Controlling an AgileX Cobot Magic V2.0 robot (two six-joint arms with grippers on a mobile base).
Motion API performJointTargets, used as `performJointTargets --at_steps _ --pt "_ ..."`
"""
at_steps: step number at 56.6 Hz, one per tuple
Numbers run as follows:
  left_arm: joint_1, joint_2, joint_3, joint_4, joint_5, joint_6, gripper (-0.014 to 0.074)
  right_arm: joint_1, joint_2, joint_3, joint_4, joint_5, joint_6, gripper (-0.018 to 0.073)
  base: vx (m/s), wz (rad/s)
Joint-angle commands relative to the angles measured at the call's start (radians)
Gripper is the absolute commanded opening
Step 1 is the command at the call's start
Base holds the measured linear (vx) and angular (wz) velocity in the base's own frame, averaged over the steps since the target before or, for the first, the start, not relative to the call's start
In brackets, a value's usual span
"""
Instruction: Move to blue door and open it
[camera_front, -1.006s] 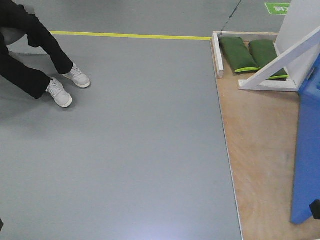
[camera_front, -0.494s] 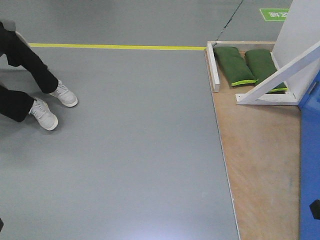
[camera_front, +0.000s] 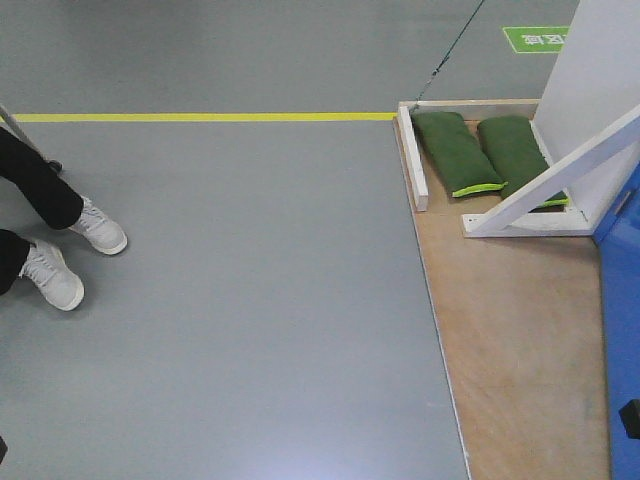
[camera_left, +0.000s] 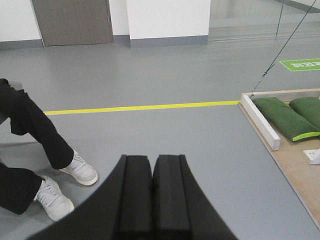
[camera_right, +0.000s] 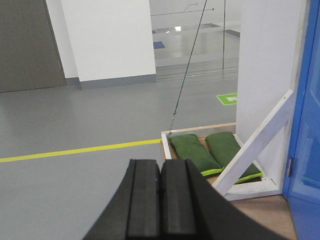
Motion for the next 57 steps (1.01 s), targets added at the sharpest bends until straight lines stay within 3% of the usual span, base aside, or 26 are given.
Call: performJointTargets --at_steps 1,57 --pt "-0.006 -0.011 -0.026 -0.003 -0.085 -0.007 0.0073 -0.004 0.016 0.001 -0.011 -0.088 -0.006 0.0012 0.21 -0.08" --pt "-0.006 -0.011 -0.026 -0.003 -0.085 -0.007 0.0073 -0.004 0.016 0.001 -0.011 -0.088 -0.006 0.0012 -0.01 0.00"
